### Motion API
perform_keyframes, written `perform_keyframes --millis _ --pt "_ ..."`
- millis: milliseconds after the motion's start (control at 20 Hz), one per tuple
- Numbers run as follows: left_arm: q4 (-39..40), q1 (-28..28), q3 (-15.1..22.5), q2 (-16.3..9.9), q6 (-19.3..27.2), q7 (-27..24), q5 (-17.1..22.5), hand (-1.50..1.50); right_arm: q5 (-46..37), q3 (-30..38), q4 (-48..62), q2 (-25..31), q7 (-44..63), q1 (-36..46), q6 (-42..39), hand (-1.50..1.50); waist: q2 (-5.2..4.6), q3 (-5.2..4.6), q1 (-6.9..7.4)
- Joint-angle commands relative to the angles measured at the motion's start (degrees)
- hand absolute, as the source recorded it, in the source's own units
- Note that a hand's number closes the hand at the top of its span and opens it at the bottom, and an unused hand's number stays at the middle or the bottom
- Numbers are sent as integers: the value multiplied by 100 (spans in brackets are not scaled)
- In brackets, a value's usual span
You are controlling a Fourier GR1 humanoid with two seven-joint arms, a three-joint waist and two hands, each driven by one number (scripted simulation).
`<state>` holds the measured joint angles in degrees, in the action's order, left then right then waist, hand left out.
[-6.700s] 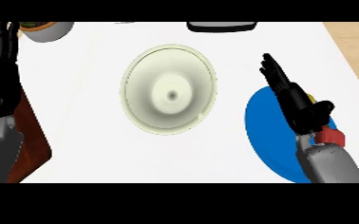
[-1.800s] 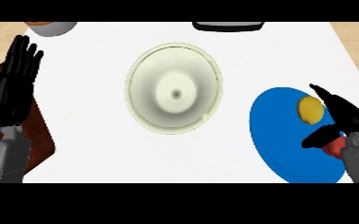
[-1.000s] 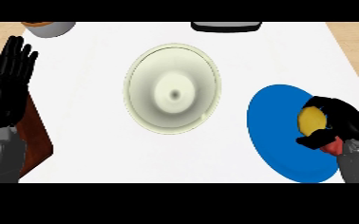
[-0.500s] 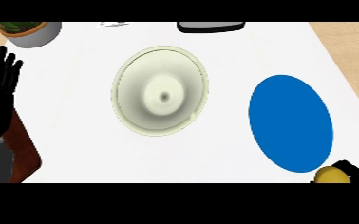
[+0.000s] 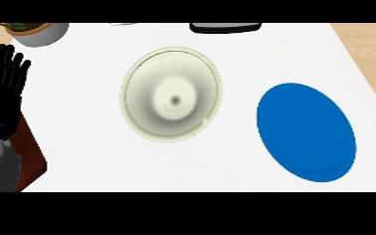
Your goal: Pick the lemon from the plate and place it in the bowl
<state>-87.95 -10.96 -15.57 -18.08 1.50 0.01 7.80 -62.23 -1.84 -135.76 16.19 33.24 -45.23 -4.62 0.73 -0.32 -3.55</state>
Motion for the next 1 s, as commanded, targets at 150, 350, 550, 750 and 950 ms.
perform_keyframes --millis 150,350,550,750,950 --pt "-59 52 33 -5 -156 -38 83 0 -256 -573 -2044 28 207 45 -19 150 -12 -13 188" --pt "72 -66 89 15 -140 -14 36 0 -197 -1120 -2064 -119 299 651 177 150 -37 -22 196" --pt "21 -113 238 117 -100 -59 -58 0 -226 -1688 -1904 -364 611 1509 102 150 -61 -22 345" --pt "96 -278 260 100 -126 38 -23 0 -525 -2304 -1658 -669 1231 2305 -296 150 -86 -35 408" --pt "91 -330 307 170 -48 -1 -84 0 -820 -2755 -1242 -1176 2107 3487 -887 150 -78 -26 478"
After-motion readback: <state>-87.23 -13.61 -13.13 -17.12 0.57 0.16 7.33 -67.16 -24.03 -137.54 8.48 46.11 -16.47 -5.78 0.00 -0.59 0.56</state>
